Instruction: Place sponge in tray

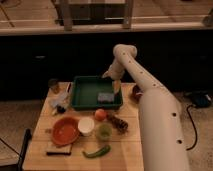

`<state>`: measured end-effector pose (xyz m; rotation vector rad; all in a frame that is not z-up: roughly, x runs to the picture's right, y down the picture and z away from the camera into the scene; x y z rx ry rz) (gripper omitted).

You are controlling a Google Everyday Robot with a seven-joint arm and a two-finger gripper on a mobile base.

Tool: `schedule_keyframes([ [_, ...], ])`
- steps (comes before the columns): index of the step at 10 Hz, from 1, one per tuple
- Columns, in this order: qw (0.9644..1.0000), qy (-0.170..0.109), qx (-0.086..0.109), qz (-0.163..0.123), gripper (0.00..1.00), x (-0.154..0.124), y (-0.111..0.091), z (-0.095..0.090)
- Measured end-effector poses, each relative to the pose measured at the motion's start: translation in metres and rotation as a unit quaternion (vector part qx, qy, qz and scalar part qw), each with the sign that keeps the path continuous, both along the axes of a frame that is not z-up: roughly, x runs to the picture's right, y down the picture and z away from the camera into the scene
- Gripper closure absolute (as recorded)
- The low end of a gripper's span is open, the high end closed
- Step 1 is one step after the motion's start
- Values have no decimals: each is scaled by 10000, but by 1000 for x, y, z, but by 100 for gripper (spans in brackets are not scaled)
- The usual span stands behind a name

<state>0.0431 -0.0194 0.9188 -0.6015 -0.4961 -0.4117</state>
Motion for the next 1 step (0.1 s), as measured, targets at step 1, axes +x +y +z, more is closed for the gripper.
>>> schedule_keyframes([
  [1,10000,0,0,-1,20,0,0,0],
])
